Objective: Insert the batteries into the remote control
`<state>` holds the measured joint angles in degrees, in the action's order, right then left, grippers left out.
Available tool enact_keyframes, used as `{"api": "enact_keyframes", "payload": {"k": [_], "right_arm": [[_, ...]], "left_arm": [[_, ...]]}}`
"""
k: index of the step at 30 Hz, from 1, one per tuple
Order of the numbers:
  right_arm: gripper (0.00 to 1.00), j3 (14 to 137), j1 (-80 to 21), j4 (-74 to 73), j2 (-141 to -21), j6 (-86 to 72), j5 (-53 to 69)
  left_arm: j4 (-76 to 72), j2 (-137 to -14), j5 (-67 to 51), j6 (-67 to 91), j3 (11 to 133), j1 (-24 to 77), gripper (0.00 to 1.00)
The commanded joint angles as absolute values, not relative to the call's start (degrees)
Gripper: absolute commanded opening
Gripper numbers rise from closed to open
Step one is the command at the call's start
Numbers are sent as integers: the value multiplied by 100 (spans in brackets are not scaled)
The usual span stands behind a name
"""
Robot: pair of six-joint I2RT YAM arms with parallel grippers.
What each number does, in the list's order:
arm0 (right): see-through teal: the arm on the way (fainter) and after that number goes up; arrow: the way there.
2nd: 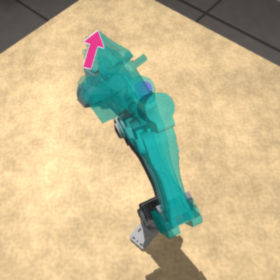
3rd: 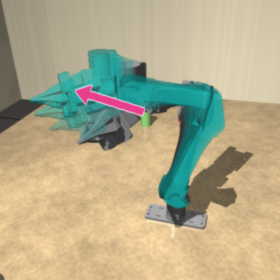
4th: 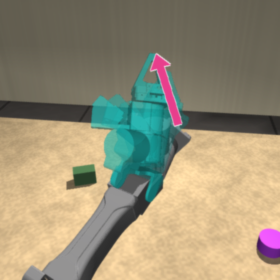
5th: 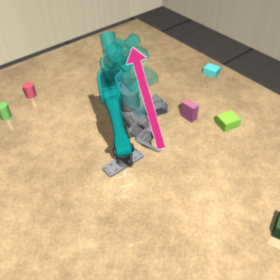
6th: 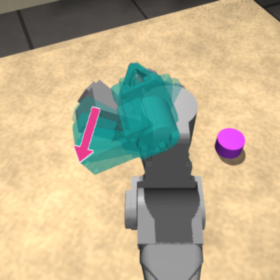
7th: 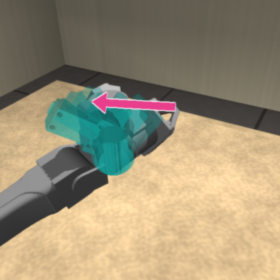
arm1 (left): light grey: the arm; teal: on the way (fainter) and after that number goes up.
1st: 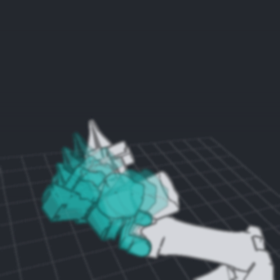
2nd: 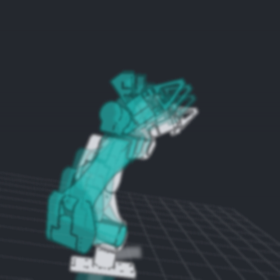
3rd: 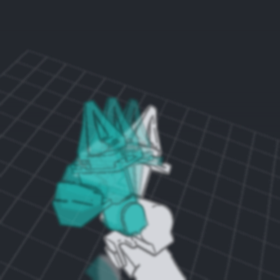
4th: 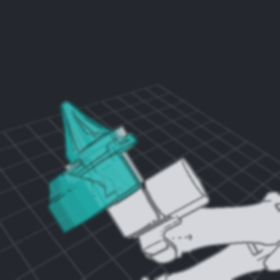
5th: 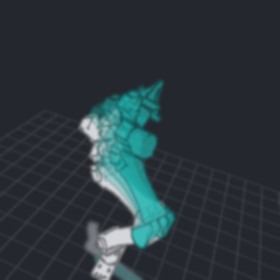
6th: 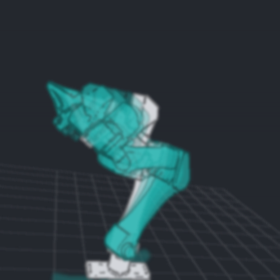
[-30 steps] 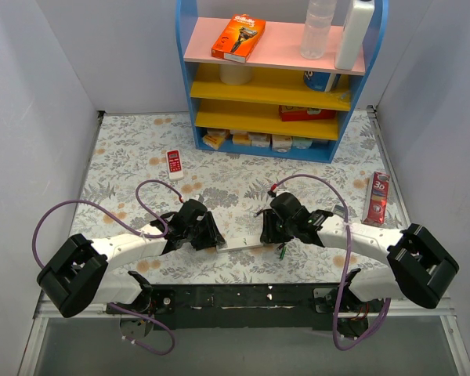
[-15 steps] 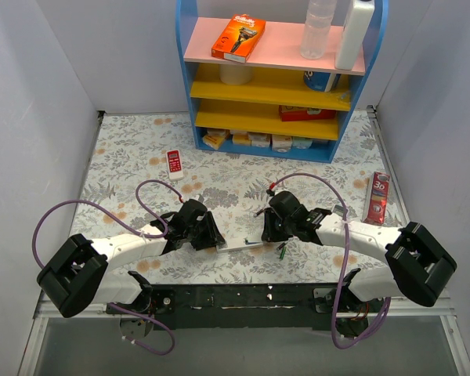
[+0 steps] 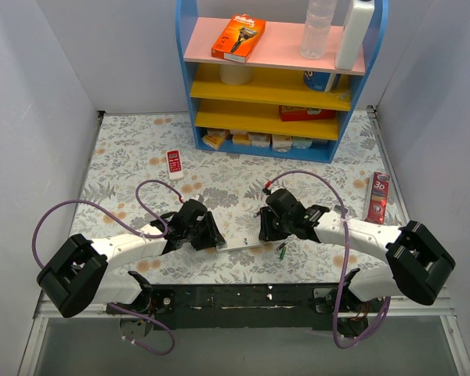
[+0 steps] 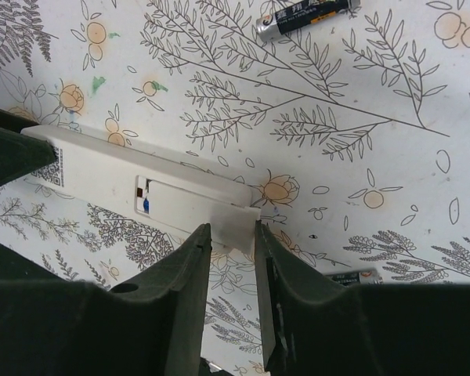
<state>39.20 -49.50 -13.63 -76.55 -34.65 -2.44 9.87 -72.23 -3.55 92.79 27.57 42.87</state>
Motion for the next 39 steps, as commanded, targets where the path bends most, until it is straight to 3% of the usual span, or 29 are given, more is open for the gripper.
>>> {"api": "enact_keyframes", "payload": {"k": [1,39], "right_arm": [[37,4192,-5027,-1512,-7725,-3428,-351],[37,4632,-5309,-2074,-8314,-3586,-782]], "left_arm": [[1547,-7260,-70,9184,2549,4324,39],[1468,-7313,-149,9167,2575,4324,40]]}}
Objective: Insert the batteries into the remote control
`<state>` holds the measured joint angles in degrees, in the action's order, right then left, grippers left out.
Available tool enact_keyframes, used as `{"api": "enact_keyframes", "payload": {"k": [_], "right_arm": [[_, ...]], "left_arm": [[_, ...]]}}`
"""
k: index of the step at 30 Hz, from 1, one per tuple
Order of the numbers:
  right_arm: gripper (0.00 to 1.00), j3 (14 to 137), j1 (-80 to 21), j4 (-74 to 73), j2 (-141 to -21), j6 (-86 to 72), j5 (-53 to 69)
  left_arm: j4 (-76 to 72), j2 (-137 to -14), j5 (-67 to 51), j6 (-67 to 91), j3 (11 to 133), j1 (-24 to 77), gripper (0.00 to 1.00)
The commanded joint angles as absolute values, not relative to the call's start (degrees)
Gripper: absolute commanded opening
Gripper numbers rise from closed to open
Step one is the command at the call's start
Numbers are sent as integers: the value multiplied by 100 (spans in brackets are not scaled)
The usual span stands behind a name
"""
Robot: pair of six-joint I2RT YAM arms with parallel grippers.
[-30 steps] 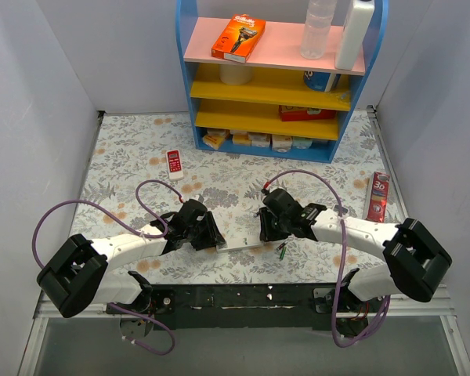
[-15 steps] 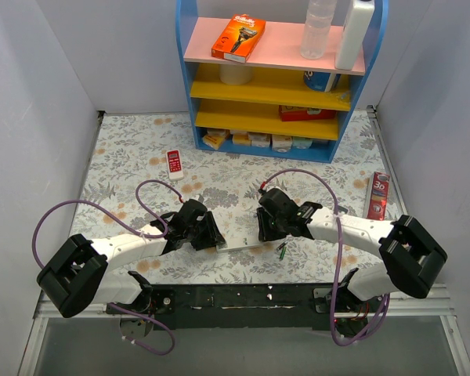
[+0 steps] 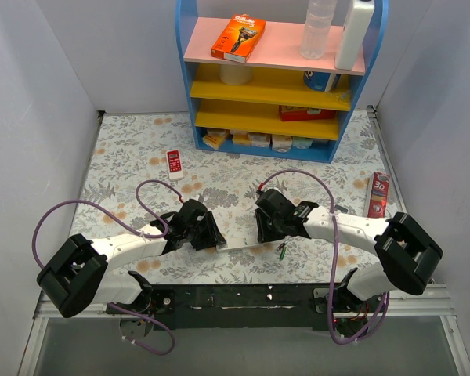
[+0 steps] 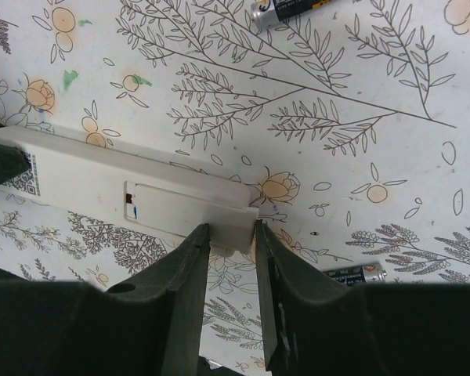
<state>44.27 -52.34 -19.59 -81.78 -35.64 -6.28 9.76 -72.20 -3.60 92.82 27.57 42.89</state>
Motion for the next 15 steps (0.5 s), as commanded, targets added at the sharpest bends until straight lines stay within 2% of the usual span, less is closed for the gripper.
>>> {"api": "enact_keyframes", "payload": {"k": [1,15], "right_arm": [[37,4641,-5326,-2092,-8323,-3595,-782],[34,4658,-5423,-2206,-8534,-3674,-844]], "left_arm": [[1459,-7313,-149,9167,2575,4324,40],[1441,-7260,-193,9167,2566,4324,40]]}}
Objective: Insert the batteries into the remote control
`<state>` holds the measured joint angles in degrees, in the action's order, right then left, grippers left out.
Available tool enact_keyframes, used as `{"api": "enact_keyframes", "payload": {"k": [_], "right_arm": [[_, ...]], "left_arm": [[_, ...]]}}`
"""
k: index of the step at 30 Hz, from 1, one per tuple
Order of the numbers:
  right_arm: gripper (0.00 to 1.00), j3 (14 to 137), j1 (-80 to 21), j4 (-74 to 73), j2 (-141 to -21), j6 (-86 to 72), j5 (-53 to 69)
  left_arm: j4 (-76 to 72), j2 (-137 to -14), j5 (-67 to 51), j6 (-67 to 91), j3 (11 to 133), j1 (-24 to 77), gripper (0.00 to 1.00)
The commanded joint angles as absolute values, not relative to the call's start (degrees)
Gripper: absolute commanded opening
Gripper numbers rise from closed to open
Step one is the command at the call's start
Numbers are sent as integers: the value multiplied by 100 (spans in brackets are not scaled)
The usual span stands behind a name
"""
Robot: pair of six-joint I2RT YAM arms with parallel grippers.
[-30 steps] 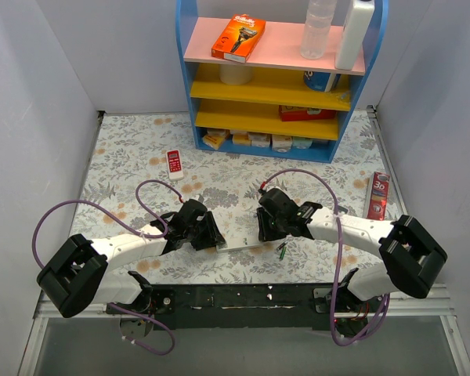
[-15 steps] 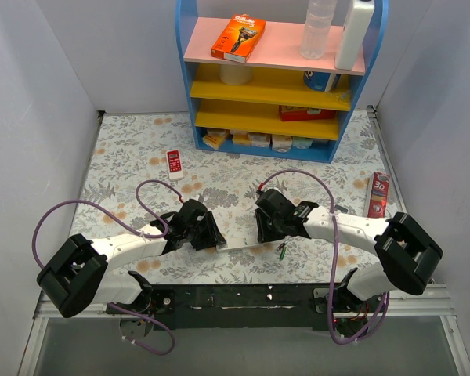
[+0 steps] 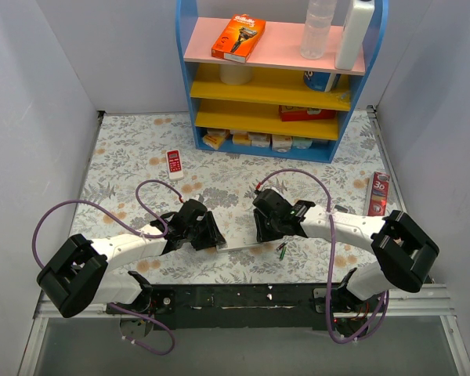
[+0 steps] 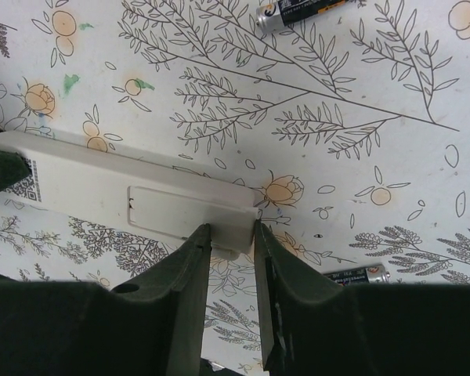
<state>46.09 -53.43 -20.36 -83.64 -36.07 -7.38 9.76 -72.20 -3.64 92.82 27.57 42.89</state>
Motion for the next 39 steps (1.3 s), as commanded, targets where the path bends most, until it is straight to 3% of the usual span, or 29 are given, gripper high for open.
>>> {"api": "enact_keyframes", "payload": {"k": [1,39], "right_arm": [[34,4641,-5423,-2215,-8543,-3691,-835],[25,4149,-5344,-2021,-8253,-3973,-721]], "left_arm": [[1441,-7260,-193,9167,2558,4324,40],[1468,-7189,-149,9299,2479,4324,42]]}}
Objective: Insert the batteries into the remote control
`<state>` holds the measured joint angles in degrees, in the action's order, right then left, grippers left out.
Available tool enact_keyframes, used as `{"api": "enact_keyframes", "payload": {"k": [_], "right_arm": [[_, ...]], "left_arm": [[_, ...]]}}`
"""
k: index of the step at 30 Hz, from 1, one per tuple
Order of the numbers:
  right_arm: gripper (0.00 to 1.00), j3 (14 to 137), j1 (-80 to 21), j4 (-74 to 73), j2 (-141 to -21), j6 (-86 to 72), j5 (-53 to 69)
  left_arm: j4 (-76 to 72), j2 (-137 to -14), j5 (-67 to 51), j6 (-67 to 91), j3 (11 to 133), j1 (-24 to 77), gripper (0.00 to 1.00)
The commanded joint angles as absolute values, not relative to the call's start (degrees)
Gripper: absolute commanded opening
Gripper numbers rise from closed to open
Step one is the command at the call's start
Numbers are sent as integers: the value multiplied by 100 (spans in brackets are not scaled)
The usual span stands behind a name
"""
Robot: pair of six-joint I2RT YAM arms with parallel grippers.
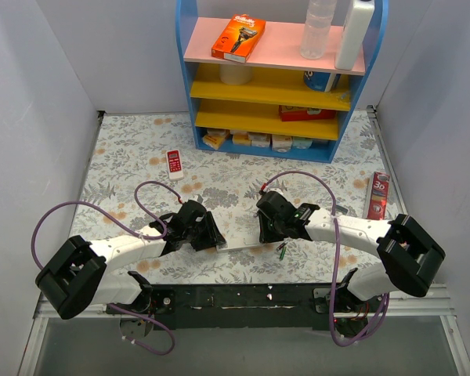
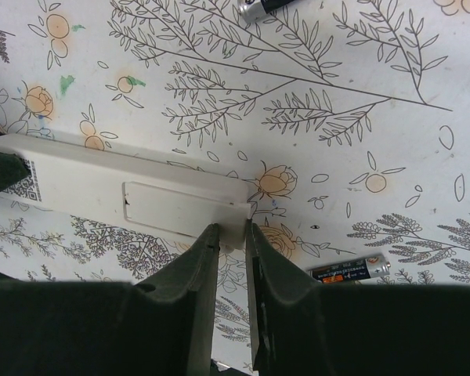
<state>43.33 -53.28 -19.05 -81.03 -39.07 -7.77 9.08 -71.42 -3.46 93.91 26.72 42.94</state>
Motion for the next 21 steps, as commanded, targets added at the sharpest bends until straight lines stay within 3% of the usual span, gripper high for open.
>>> {"api": "enact_keyframes", "payload": {"k": [1,21], "right_arm": [[25,4140,-5344,-2021,-8288,-3981,-721],[19,4333,-5651,-1784,-8727,-4166,-457]], "left_arm": [[1459,-7189,-149,9299,2479,4324,42],[1090,-7269,-597,9386,2444,4333,41]]}}
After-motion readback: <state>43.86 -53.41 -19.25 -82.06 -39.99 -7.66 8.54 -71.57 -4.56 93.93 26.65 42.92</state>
